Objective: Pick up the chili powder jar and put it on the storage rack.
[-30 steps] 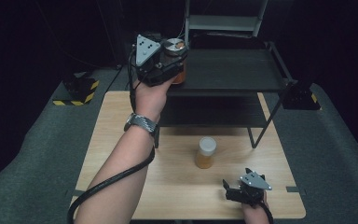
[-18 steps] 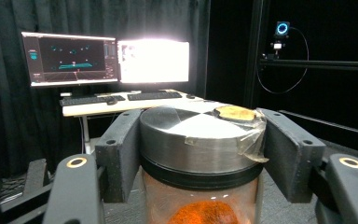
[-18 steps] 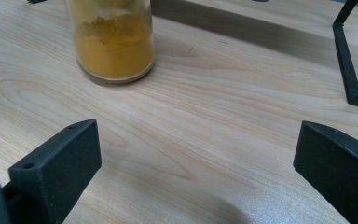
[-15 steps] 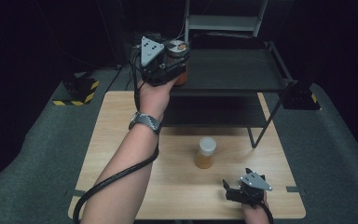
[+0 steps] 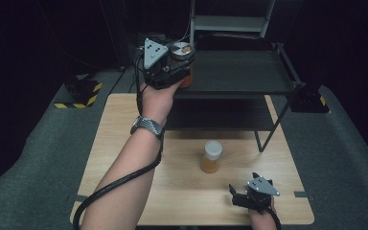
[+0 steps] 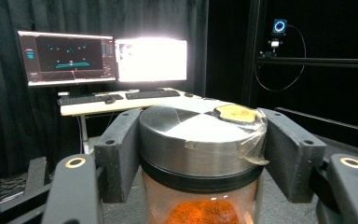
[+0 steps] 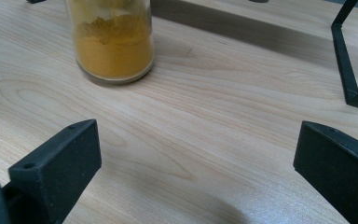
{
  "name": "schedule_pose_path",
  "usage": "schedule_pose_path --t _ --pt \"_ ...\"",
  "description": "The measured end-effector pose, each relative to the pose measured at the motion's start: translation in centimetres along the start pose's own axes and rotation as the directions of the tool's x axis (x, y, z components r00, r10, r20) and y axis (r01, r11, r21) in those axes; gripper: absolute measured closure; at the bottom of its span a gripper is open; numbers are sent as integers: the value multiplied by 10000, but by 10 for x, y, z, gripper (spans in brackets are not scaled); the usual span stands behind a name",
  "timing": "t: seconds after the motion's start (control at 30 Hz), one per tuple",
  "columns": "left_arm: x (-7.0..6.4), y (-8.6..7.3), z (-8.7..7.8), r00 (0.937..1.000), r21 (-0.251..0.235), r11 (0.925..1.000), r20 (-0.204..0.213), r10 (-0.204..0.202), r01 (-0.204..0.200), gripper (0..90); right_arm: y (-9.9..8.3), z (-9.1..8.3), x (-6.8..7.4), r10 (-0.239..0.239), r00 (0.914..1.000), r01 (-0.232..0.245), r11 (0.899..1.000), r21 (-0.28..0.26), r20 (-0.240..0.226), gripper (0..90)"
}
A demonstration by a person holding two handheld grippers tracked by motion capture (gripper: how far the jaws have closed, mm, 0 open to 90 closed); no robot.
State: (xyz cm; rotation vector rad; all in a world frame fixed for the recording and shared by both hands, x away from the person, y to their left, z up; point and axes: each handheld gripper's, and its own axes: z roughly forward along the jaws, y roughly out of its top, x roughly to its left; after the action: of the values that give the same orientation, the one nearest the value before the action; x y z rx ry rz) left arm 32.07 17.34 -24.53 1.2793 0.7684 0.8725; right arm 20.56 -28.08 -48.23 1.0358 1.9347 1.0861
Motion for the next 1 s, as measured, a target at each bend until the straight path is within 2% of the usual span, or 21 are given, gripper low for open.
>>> schedule_pose_path --t 0.2,0.3,0.33,0.4,0.5,0.57,0.73,1.0 --pt "-2 1 -1 9999 67 9999 -31 149 -149 327 0 0 0 -7 10000 7 10000 2 -12 0" --pt "-3 2 -1 9999 230 9997 -123 -50 53 188 0 0 0 14 10000 -14 10000 -3 -8 0" --pt "-4 3 -1 9998 269 9995 -171 -130 135 188 0 0 0 6 10000 -6 10000 -3 -4 0" --pt "-3 3 -4 9996 321 9992 -152 -242 247 97 0 0 0 -18 10000 18 10000 11 8 0" --pt "-1 2 -7 9996 254 9993 29 -282 281 48 0 0 0 -25 10000 25 10000 11 6 0" --pt "0 5 -9 9991 414 9984 158 -392 386 4 0 0 0 -14 10000 14 10000 7 1 0" --pt "-5 8 -17 9991 423 9988 334 -253 239 4 1 1 3 -102 9999 102 9999 71 61 0" --pt "-6 5 -31 9984 387 9986 428 -370 353 4 1 0 2 -41 10000 41 10000 52 52 0"
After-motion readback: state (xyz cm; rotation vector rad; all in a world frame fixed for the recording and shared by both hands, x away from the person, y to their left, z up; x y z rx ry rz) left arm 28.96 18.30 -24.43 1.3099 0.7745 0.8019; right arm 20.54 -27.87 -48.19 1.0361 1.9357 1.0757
